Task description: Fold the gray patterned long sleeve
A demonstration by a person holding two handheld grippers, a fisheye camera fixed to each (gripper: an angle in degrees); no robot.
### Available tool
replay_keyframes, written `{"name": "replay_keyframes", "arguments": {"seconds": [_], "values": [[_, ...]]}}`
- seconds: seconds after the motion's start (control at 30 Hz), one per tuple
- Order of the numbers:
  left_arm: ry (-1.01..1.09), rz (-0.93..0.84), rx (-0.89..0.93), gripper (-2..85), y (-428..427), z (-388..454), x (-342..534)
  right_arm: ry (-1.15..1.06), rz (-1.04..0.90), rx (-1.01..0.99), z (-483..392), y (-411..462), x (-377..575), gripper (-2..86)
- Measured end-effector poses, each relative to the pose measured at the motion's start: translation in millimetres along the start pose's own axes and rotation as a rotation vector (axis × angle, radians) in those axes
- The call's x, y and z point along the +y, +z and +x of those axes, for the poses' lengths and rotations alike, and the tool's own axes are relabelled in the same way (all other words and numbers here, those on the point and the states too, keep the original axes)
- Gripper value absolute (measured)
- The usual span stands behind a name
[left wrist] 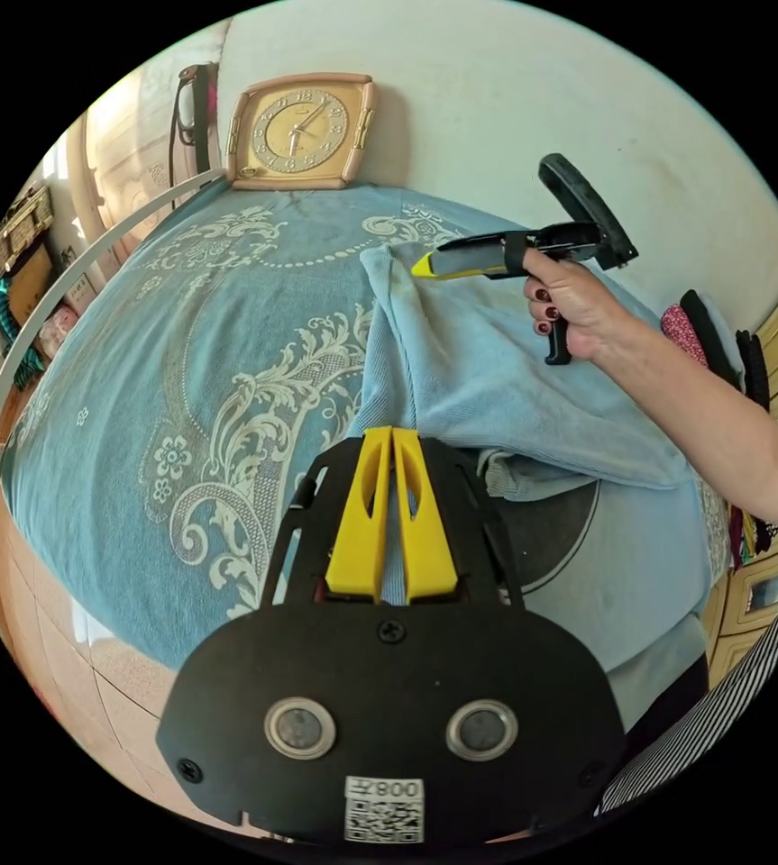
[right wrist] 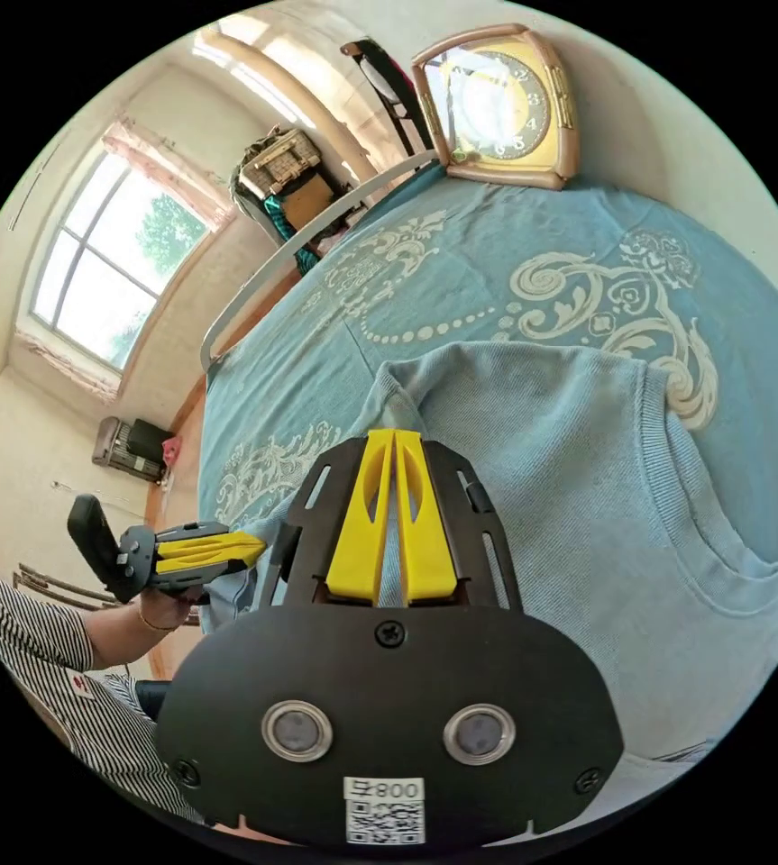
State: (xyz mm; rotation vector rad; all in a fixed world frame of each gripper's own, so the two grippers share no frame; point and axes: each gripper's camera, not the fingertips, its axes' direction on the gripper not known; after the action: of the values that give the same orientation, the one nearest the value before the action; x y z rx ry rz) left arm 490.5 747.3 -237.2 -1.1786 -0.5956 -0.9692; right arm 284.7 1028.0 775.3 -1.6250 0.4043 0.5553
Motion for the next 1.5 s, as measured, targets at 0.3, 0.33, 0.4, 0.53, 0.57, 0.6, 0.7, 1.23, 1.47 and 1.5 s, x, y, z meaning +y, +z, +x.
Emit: {"name": "replay_keyframes", "arguments": {"seconds": [0.3, 0.33, 0.4, 0.53, 0.57, 0.6, 0.7, 1.23, 1.47, 1.5], "values": [[0.0, -0.009, 0.041, 1.6, 17.8, -45.1, 11.7, -0.096, -0.102, -0.023, -15.3, 20.8, -80.6, 7.8], [-0.003, -0.007, 0.046, 1.7, 19.6, -47.6, 12.6, -0.117, -0.126, 0.008, -19.5, 25.2, -86.2, 7.9], [-0.015, -0.004, 0.058, 2.0, 27.0, -56.4, 15.4, -0.168, -0.223, 0.096, -28.9, 44.9, -104.6, 7.7], [-0.01, 0.001, 0.049, 2.1, 35.9, -66.7, 16.3, -0.181, -0.303, 0.168, -28.9, 60.5, -121.8, 5.6], [-0.012, 0.006, 0.05, 2.0, 37.9, -70.6, 16.0, -0.185, -0.318, 0.163, -28.6, 59.1, -126.9, 4.9], [-0.012, 0.017, 0.045, 1.9, 38.9, -74.1, 15.8, -0.208, -0.3, 0.134, -29.6, 53.1, -130.1, 4.2], [-0.014, 0.066, 0.022, 1.4, 38.6, -81.6, 16.2, -0.253, -0.09, -0.111, -23.1, 10.1, -131.5, 3.0], [-0.035, 0.016, -0.019, 0.2, 91.0, -108.6, -12.5, -0.095, 0.076, 0.005, 32.9, -50.2, -138.1, 0.4], [-0.014, 0.109, 0.013, 0.2, 83.8, -106.6, -34.9, -0.111, -0.049, 0.133, 47.9, -59.9, -109.8, 0.1], [-0.001, 0.126, 0.02, 0.2, 84.2, -105.9, -42.7, -0.092, -0.053, 0.174, 56.6, -63.3, -105.6, 0.1]]}}
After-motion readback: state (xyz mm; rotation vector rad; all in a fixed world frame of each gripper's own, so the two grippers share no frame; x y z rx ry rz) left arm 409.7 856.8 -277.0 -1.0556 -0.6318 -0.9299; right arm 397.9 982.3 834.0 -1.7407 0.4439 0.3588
